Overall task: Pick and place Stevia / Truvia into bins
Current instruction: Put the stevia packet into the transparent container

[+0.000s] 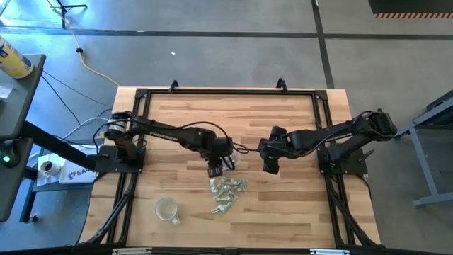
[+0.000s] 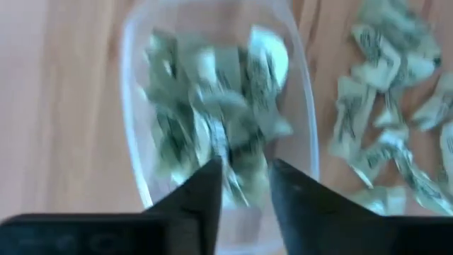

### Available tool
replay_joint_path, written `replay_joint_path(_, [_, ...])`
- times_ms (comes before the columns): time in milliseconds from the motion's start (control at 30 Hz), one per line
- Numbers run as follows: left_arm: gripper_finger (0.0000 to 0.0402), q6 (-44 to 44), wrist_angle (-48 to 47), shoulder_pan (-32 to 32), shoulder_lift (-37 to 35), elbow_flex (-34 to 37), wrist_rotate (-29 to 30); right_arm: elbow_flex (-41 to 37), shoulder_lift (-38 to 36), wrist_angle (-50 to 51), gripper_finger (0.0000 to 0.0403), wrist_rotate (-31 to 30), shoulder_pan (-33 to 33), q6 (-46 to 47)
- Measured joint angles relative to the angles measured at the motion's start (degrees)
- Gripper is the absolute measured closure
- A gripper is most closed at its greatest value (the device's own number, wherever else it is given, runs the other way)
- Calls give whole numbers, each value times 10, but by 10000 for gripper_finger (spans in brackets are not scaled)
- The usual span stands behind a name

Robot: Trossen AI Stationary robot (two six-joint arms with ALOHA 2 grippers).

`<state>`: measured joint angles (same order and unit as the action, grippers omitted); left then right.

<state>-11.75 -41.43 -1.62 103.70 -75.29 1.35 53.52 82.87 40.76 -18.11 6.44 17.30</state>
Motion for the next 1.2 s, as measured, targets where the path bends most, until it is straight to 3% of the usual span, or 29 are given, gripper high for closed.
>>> replay_joint_path(133, [194,-72,-75,-24,0,-32,-5,0,0,-49,135,47,-1,-57])
replay_joint_path(233, [173,-170,-101,-60,-8,-39,-7,0,0,-76,135,47,-1,-75])
replay_joint_path(367, [171,-415,-88,-107,-7,-23,-11,0,0,-84,135,41,-6,-63])
replay_joint_path(467, [179,-572,-48,-143,7,-9,27,0,0,-85,135,32,-6,-40])
replay_joint_path(567, [188,-664,-22,-170,33,-7,70,0,0,-83,135,30,-6,-21])
replay_joint_path(733, [197,-713,1,-180,83,-7,91,0,0,-71,135,33,-3,11])
replay_joint_path(967, [212,-699,-14,-181,122,-10,91,0,0,-54,135,33,15,43])
replay_joint_path(1067, [247,-695,-35,-184,123,-13,91,0,0,-45,135,32,26,58])
replay_joint_path(1200, [328,-662,-90,-184,108,-24,76,0,0,-36,135,10,41,67])
